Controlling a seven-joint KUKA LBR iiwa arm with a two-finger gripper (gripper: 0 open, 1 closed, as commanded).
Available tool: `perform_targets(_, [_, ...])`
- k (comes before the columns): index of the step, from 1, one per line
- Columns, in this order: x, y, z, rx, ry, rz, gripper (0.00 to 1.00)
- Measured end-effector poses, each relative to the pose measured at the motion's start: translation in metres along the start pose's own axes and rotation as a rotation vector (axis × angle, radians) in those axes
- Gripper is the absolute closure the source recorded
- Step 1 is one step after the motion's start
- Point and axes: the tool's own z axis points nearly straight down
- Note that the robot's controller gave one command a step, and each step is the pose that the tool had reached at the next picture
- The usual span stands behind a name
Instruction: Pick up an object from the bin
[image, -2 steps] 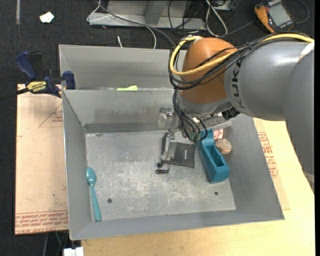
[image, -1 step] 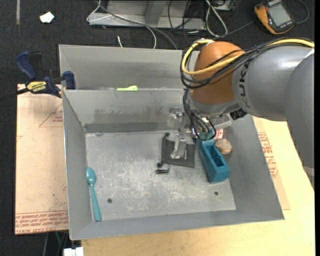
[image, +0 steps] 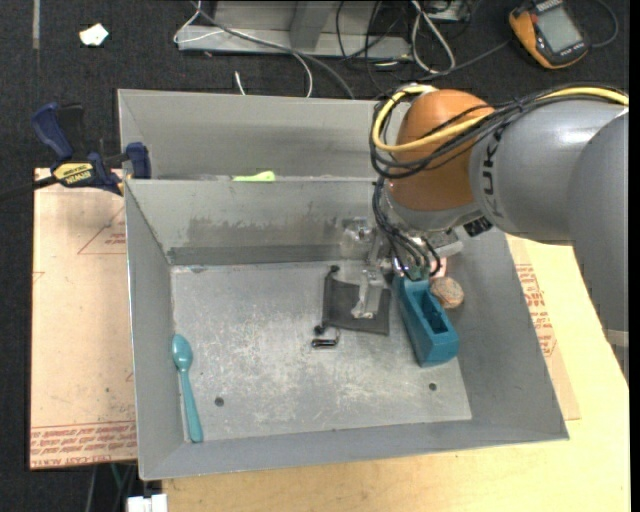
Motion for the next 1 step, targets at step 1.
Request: perform_targets(1, [0.0028,-0.0066,-0.0523,0.000,0.006,-0.085,0.00])
